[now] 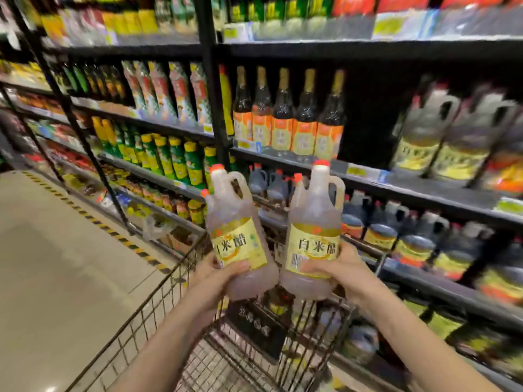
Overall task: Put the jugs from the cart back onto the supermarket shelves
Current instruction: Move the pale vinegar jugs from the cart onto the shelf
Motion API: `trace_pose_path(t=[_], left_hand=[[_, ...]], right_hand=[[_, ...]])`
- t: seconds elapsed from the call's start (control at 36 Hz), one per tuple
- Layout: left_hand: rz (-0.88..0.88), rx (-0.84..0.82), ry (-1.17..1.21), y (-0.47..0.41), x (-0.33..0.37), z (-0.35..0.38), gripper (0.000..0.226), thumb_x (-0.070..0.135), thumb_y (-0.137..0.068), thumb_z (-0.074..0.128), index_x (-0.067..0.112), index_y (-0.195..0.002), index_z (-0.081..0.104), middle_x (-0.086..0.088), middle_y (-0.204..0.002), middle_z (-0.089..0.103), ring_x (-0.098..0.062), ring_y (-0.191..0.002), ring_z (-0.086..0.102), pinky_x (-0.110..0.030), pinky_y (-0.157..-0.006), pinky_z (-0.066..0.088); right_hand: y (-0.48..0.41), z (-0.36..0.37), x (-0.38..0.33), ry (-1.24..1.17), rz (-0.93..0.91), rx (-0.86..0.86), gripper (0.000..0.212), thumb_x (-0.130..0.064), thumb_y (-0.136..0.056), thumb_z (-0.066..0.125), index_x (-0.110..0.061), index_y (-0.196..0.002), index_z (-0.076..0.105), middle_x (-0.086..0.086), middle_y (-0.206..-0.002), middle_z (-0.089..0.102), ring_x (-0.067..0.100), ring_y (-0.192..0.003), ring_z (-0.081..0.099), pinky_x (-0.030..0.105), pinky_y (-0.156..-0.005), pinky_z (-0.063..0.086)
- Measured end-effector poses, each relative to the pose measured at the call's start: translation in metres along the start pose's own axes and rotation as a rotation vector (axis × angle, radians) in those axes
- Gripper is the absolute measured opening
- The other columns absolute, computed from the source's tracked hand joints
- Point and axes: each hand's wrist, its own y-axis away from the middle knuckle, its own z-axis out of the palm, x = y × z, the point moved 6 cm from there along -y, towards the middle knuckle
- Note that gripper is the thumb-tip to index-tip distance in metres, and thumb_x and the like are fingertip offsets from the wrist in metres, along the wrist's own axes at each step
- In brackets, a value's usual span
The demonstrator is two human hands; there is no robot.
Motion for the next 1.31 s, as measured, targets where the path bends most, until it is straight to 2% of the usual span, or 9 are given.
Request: trace_pose_path(t=[0.22, 0.42, 0.56, 0.64, 0.81, 0.97, 1.08, 1.22, 1.31], left_hand=[[0.122, -0.107, 0.013, -0.019, 0.029, 0.109, 0.072, 0.026, -0.028, 0.079, 0.007, -0.094, 0.059, 0.0, -0.072, 0.074, -0.011, -0.061, 0.069, -0.02, -0.053, 0.053], [0.188, -0.094, -0.035, -0.028, 0.042, 0.183, 0.033, 0.005, -0.068, 0.075, 0.014, -0.097, 0.061, -0.009, -0.099, 0.07, -0.027, -0.091, 0.066, -0.041, -0.083, 0.052], [0.255, -0.065, -0.03, -0.037, 0.053, 0.222, 0.026, -0.003, -0.077, 0.07, 0.016, -0.091, 0.058, -0.004, -0.089, 0.069, -0.019, -0.079, 0.065, -0.027, -0.062, 0.052], [0.305, -0.061, -0.013, -0.045, 0.062, 0.242, 0.029, -0.005, -0.075, 0.07, 0.017, -0.091, 0.058, -0.003, -0.089, 0.068, -0.019, -0.078, 0.065, -0.03, -0.064, 0.053], [0.434, -0.063, -0.043, -0.061, 0.08, 0.272, 0.049, 0.005, -0.062, 0.081, 0.014, -0.105, 0.059, -0.002, -0.096, 0.069, -0.017, -0.083, 0.066, -0.027, -0.065, 0.054], [0.582, -0.069, -0.163, -0.081, 0.096, 0.291, 0.088, 0.039, -0.031, 0.089, 0.013, -0.109, 0.059, 0.003, -0.098, 0.07, -0.009, -0.086, 0.069, -0.025, -0.071, 0.057], [0.619, -0.072, -0.176, -0.105, 0.102, 0.303, 0.116, 0.054, -0.023, 0.09, 0.004, -0.121, 0.056, -0.008, -0.112, 0.068, -0.02, -0.102, 0.066, -0.045, -0.089, 0.054], [0.629, -0.084, -0.272, -0.145, 0.101, 0.318, 0.1, 0.047, -0.037, 0.094, 0.002, -0.119, 0.058, -0.007, -0.111, 0.069, -0.018, -0.102, 0.067, -0.045, -0.093, 0.053], [0.665, -0.118, -0.299, -0.168, 0.098, 0.329, 0.086, 0.025, -0.045, 0.094, 0.002, -0.119, 0.057, -0.006, -0.11, 0.069, -0.007, -0.099, 0.066, -0.023, -0.086, 0.055]], right_hand=[[0.01, -0.094, -0.04, 0.002, -0.122, 0.135, 0.089, -0.026, -0.023, 0.09, -0.016, -0.106, 0.058, -0.003, -0.095, 0.072, 0.013, -0.086, 0.069, 0.027, -0.064, 0.054], [0.009, -0.173, -0.065, -0.009, -0.21, 0.18, 0.073, -0.004, -0.052, 0.089, -0.013, -0.115, 0.054, 0.005, -0.107, 0.069, 0.02, -0.098, 0.067, 0.038, -0.079, 0.056], [0.005, -0.215, -0.075, -0.007, -0.243, 0.232, 0.08, -0.01, -0.048, 0.093, -0.014, -0.117, 0.053, 0.003, -0.108, 0.068, 0.017, -0.095, 0.066, 0.033, -0.073, 0.058], [0.004, -0.232, -0.082, -0.018, -0.286, 0.255, 0.073, -0.003, -0.053, 0.089, -0.01, -0.117, 0.053, -0.002, -0.1, 0.067, 0.004, -0.086, 0.063, 0.011, -0.055, 0.051], [-0.004, -0.257, -0.09, -0.04, -0.342, 0.292, 0.06, 0.003, -0.058, 0.085, -0.015, -0.107, 0.055, -0.012, -0.088, 0.066, -0.007, -0.068, 0.065, 0.009, -0.052, 0.05], [-0.019, -0.273, -0.09, -0.046, -0.351, 0.332, 0.075, -0.007, -0.051, 0.09, -0.011, -0.118, 0.057, -0.002, -0.102, 0.072, 0.006, -0.087, 0.069, 0.019, -0.066, 0.057], [-0.034, -0.279, -0.092, -0.068, -0.365, 0.37, 0.079, -0.009, -0.046, 0.093, -0.01, -0.117, 0.057, -0.001, -0.104, 0.072, 0.008, -0.09, 0.069, 0.022, -0.07, 0.058], [-0.052, -0.282, -0.098, -0.073, -0.379, 0.402, 0.071, -0.008, -0.043, 0.093, -0.009, -0.107, 0.064, 0.0, -0.097, 0.075, 0.012, -0.089, 0.071, 0.029, -0.072, 0.059], [-0.063, -0.285, -0.102, -0.07, -0.383, 0.401, 0.065, -0.001, -0.047, 0.092, -0.011, -0.106, 0.064, 0.0, -0.095, 0.075, 0.011, -0.087, 0.071, 0.025, -0.067, 0.058]])
